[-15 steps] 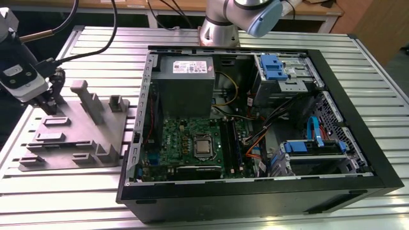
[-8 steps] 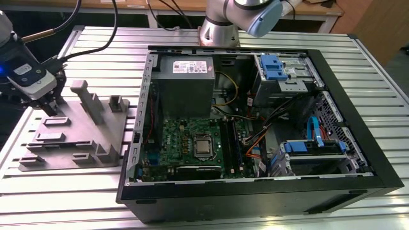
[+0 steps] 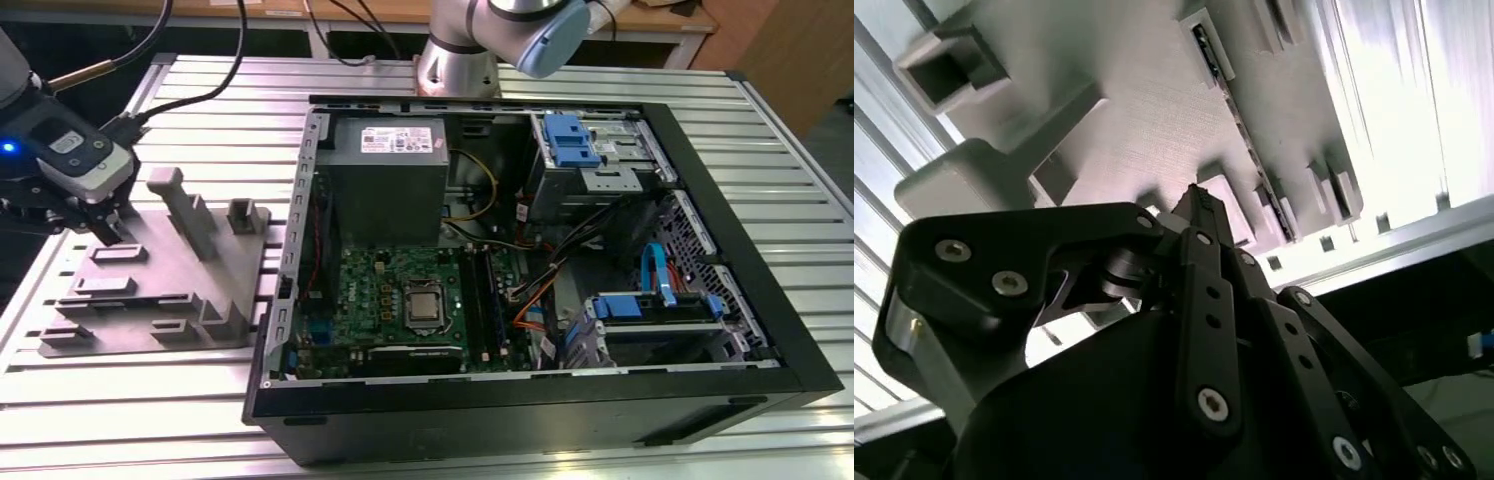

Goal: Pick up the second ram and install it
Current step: 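Pick up the second ram and move it above second insertion slot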

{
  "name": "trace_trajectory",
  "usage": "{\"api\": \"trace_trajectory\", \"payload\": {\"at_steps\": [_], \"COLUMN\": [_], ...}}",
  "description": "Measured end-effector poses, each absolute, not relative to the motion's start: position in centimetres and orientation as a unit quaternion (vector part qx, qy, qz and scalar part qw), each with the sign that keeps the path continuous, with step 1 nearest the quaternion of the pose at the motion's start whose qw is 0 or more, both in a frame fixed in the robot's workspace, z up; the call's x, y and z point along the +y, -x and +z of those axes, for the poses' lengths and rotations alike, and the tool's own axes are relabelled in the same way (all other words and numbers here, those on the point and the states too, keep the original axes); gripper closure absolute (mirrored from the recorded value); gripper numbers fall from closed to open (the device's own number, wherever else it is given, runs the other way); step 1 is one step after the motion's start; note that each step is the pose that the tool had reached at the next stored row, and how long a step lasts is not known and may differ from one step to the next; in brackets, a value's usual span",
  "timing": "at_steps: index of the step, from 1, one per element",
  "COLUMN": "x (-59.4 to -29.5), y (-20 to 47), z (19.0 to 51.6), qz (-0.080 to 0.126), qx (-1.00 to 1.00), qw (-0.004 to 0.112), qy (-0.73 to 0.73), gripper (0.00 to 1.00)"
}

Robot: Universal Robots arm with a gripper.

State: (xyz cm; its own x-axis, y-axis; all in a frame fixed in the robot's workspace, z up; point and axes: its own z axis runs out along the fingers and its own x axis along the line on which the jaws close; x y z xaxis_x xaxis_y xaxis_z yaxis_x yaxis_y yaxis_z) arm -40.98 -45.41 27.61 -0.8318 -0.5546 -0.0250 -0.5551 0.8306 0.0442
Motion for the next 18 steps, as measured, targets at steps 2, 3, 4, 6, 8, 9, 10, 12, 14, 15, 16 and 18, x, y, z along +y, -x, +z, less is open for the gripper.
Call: {"api": "trace_trajectory", "payload": {"at_steps": [2,3,4,6,8,9,10,12,14,15,16,18], "x": [-45.4,-45.4,-45.4,-45.4,-45.4,-45.4,-45.4,-45.4,-45.4,-45.4,-45.4,-45.4], "y": [41.0,41.0,41.0,41.0,41.0,41.0,41.0,41.0,41.0,41.0,41.0,41.0], "z": [27.5,27.4,27.3,27.2,27.0,26.9,26.8,26.7,26.5,26.4,26.3,26.2], "qz": [0.025,0.025,0.025,0.025,0.025,0.025,0.025,0.025,0.025,0.025,0.025,0.025], "qx": [0.951,0.949,0.946,0.940,0.933,0.930,0.927,0.920,0.912,0.908,0.905,0.897], "qw": [0.005,0.005,0.005,0.004,0.004,0.004,0.003,0.003,0.002,0.002,0.002,0.001], "qy": [0.307,0.316,0.324,0.341,0.358,0.367,0.375,0.392,0.409,0.417,0.425,0.442], "gripper": [0.90,0.90,0.90,0.90,0.90,0.90,0.90,0.90,0.90,0.90,0.90,0.90]}}
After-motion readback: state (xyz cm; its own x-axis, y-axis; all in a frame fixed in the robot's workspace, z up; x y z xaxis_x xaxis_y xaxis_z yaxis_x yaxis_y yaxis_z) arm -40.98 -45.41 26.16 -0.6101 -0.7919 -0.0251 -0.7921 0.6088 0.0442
